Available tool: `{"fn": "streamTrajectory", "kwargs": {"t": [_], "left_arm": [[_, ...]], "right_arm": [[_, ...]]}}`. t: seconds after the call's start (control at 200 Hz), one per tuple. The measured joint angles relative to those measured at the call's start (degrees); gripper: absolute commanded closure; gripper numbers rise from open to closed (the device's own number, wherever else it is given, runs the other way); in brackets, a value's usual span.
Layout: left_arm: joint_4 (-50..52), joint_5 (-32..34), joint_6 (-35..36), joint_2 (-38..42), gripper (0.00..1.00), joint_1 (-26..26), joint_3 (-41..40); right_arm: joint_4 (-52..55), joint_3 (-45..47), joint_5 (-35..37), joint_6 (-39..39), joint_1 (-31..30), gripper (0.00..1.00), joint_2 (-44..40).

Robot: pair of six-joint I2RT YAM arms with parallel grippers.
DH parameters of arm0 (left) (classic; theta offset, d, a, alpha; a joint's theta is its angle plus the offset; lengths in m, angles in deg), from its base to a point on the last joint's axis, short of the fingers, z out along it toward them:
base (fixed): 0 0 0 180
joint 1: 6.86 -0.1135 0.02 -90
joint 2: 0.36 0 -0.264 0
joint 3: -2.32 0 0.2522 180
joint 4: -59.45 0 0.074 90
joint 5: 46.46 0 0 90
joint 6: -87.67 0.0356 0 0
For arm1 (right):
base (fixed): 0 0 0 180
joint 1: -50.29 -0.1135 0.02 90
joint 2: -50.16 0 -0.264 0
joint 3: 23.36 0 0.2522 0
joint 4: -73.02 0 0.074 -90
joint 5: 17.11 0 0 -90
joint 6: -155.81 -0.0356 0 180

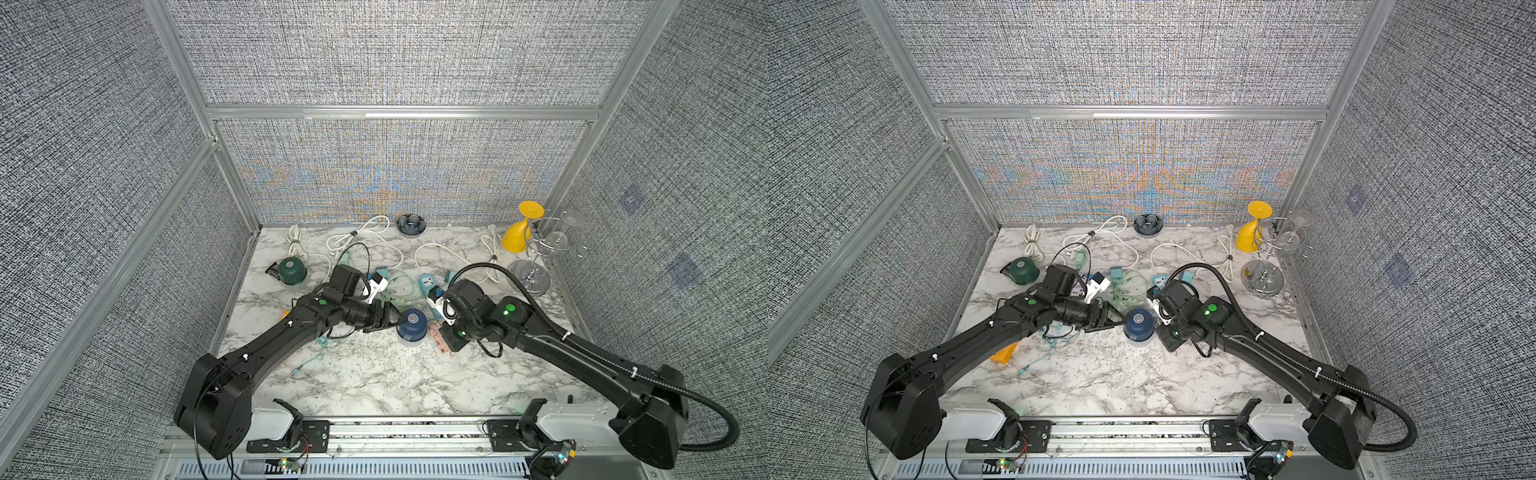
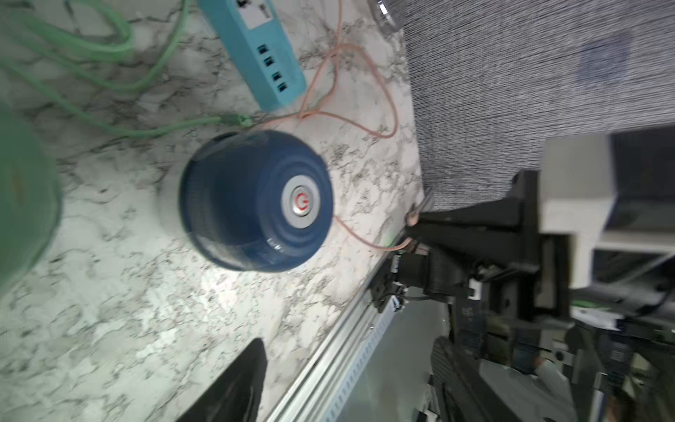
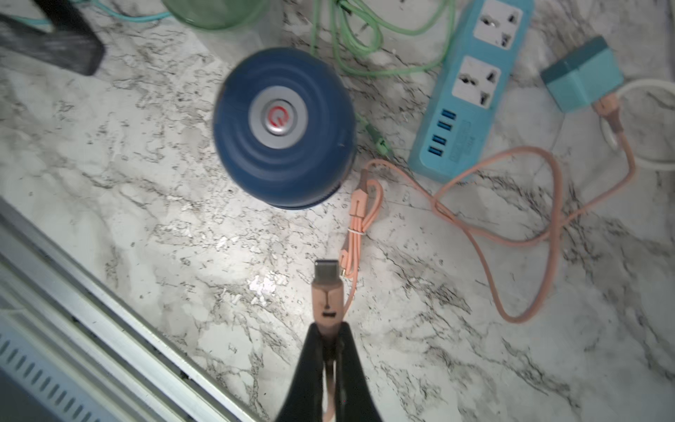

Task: Charge the cordless meat grinders
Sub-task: Pick up the charging cable from the center of the board, then move the cordless meat grinder to the center of the board.

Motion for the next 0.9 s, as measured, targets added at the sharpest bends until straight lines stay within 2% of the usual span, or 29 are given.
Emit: {"fn": "streamTrajectory", "kwargs": {"t": [0.125,0.335,0.625,0.901], "left_arm": [[-1.18,9.90,2.91,1.53,0.24,7.15,-6.16],[-9.22,22.36,1.03,3.58,0.23,10.23,-15.45],[-16.79,29.94,-1.16,9.97,0.23,10.62,-20.63],[-17.84,32.94,-3.43,13.55,0.21,10.62,-22.29]], "right_arm": [[-0.07,-0.52,-0.17,-3.54,3.45,1.00,2.47],[-4.02,-0.28,-1.09,-8.52,4.81,1.00,8.92],[-12.61,-3.39,-3.63,-9.68,9.86,1.00,19.23],[-19.15,-5.05,-9.27,-9.68,9.92,1.00,26.10]]}}
